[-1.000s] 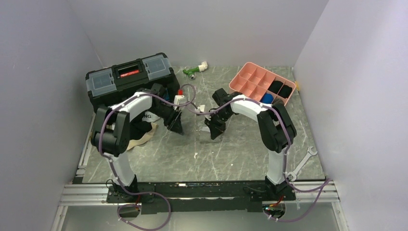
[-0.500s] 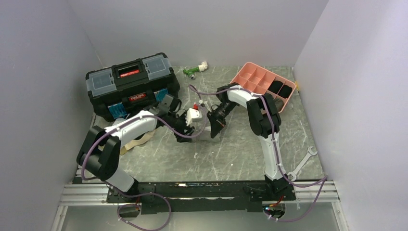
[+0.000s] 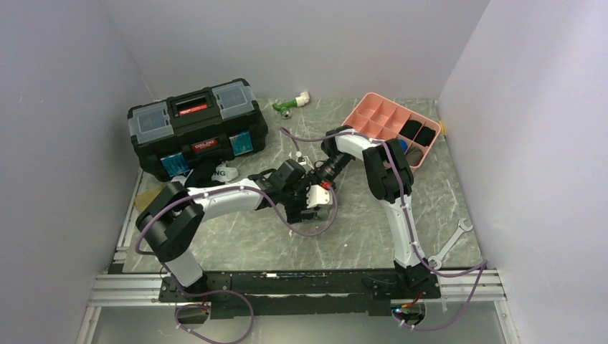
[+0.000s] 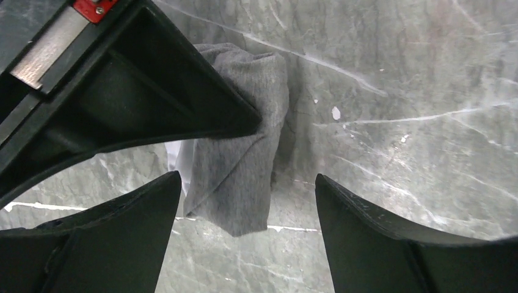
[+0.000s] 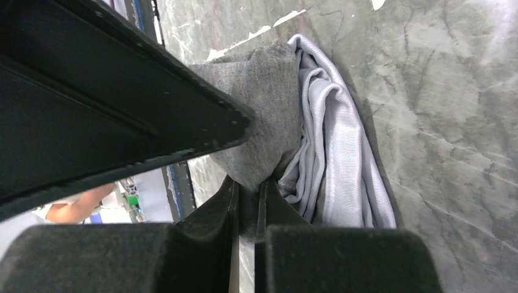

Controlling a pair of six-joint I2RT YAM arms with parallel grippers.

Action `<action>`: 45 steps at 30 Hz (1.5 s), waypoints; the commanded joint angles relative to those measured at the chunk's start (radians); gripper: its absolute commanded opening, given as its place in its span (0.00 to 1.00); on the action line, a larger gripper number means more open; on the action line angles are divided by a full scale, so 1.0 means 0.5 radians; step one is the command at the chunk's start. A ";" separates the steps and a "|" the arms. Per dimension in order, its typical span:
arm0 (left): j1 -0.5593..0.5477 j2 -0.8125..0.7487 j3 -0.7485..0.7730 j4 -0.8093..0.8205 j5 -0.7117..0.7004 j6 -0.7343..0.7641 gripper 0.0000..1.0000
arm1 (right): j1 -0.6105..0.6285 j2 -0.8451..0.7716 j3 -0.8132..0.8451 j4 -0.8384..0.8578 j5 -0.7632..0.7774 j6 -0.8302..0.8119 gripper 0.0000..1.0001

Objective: Roll the underwear
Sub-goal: Roll the underwear to the center of the board.

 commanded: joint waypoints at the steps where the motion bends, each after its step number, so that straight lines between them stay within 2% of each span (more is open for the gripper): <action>1: -0.040 0.081 0.070 0.196 -0.183 0.059 0.86 | 0.029 0.104 -0.026 0.073 0.199 -0.103 0.00; 9: -0.058 0.232 0.135 0.184 -0.180 0.048 0.80 | 0.028 0.109 -0.036 0.082 0.204 -0.098 0.00; 14: -0.064 0.282 0.150 0.142 -0.134 0.030 0.69 | 0.028 0.107 -0.041 0.093 0.207 -0.091 0.00; 23: -0.064 0.313 0.109 0.075 -0.103 0.033 0.31 | 0.029 0.086 -0.056 0.118 0.213 -0.073 0.01; 29: -0.062 0.369 0.095 0.018 -0.055 0.026 0.00 | 0.018 -0.041 -0.134 0.217 0.242 -0.009 0.12; 31: -0.058 0.385 0.078 0.018 -0.038 0.035 0.00 | 0.004 -0.107 -0.177 0.264 0.254 0.019 0.18; 34: -0.049 0.419 0.067 0.010 -0.022 0.048 0.00 | -0.021 -0.192 -0.210 0.288 0.261 0.037 0.31; 36: -0.044 0.438 0.061 0.015 -0.029 0.060 0.00 | -0.045 -0.245 -0.224 0.294 0.260 0.045 0.36; 39: -0.041 0.454 0.059 0.015 -0.030 0.071 0.00 | -0.075 -0.318 -0.252 0.297 0.262 0.051 0.41; 45: -0.027 0.463 0.084 -0.024 0.012 0.072 0.00 | -0.160 -0.476 -0.329 0.308 0.299 0.063 0.42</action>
